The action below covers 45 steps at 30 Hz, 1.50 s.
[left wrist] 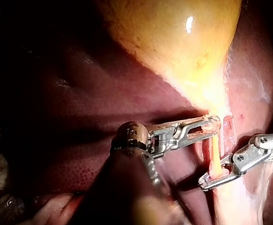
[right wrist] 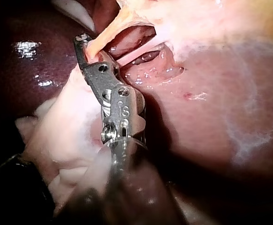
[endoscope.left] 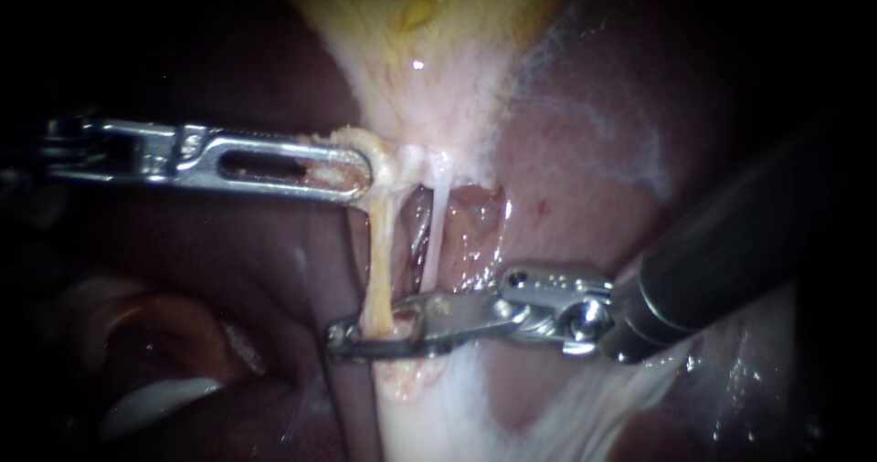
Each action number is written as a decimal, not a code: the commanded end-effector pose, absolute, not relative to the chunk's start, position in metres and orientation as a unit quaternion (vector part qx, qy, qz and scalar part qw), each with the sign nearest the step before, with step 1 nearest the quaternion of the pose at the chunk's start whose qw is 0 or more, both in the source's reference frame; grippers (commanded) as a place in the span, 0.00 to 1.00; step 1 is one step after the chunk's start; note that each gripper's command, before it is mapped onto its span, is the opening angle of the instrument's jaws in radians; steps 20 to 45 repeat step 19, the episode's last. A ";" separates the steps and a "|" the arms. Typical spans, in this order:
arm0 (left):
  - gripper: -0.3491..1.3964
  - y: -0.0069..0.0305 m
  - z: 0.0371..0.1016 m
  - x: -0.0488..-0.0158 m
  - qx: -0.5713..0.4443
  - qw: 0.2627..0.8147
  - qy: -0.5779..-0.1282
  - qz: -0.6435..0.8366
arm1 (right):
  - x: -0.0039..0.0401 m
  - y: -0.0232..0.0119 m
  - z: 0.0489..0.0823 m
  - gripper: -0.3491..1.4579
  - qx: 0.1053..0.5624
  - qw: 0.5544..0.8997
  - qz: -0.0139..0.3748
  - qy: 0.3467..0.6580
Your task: Clipping first clip left tube
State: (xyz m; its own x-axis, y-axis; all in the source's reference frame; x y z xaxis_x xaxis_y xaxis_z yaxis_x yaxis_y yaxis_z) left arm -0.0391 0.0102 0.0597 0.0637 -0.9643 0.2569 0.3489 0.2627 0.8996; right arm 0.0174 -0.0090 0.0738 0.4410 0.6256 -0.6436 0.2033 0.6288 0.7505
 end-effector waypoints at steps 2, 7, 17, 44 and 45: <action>0.00 0.0103 0.0597 -0.0391 0.335 0.648 -0.460 -0.507 | 0.0172 -0.0092 0.0740 0.00 0.398 0.752 0.139 0.507; 0.00 0.0103 0.0597 -0.0391 0.335 0.648 -0.460 -0.507 | 0.0171 -0.0094 0.0738 0.00 0.397 0.763 0.133 0.492; 0.00 0.0103 0.0597 -0.0391 0.335 0.648 -0.460 -0.507 | 0.0169 -0.0092 0.0739 0.00 0.398 0.763 0.132 0.492; 0.00 0.0103 0.0597 -0.0391 0.335 0.648 -0.460 -0.507 | 0.0169 -0.0092 0.0739 0.00 0.398 0.763 0.132 0.492; 0.00 0.0103 0.0597 -0.0391 0.335 0.648 -0.460 -0.507 | 0.0169 -0.0092 0.0739 0.00 0.398 0.763 0.132 0.492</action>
